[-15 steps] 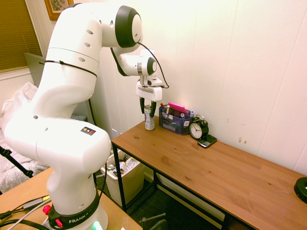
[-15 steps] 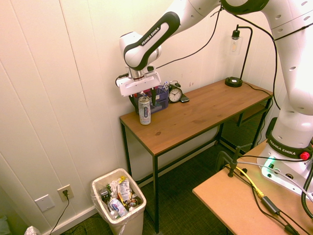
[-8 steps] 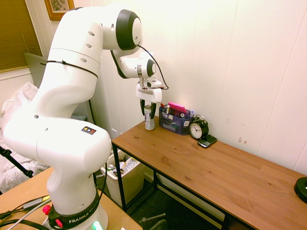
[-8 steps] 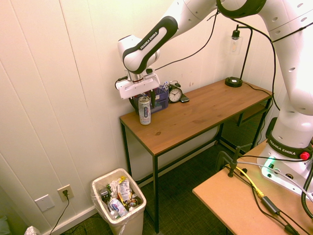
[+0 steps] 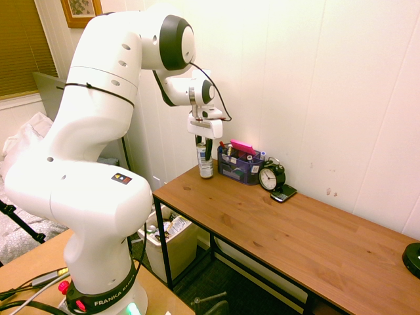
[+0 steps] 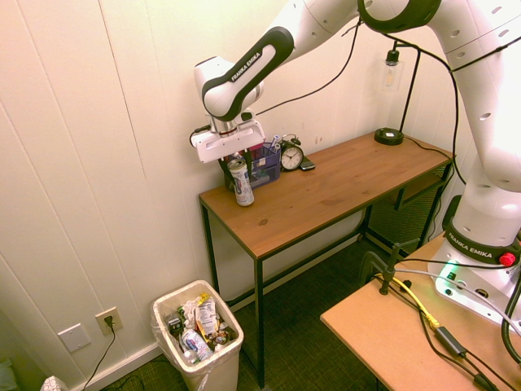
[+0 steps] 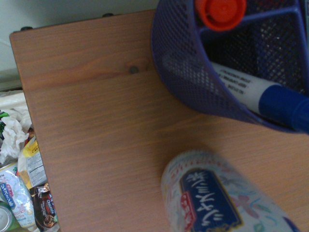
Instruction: Throw the can in the trash bin
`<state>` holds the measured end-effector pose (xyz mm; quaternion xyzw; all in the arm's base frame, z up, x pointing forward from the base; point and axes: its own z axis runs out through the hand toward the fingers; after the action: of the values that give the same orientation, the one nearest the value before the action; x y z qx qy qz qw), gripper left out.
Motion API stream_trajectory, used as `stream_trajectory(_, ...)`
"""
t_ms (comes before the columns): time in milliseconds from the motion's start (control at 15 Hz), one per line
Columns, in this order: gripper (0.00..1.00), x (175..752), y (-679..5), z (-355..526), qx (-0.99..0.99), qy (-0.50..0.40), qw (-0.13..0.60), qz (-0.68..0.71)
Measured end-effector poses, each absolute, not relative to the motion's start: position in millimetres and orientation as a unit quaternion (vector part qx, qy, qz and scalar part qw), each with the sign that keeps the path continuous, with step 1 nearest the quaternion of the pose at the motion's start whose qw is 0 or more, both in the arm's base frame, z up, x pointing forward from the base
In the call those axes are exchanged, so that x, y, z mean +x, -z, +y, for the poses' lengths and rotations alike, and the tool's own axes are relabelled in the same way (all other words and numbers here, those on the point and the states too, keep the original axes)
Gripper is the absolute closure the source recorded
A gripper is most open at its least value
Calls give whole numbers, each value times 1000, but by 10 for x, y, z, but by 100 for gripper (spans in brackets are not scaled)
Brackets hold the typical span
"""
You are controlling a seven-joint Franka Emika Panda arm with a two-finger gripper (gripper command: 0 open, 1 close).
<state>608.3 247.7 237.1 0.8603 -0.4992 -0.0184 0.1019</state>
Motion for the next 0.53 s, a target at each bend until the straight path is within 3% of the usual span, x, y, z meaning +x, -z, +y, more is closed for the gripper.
stream_trajectory(333, 100, 6087, -2456, 2584, 867, 16, 70, -492)
stream_trajectory(533, 100, 5806, -3188, 2949, 889, 13, 7, -458)
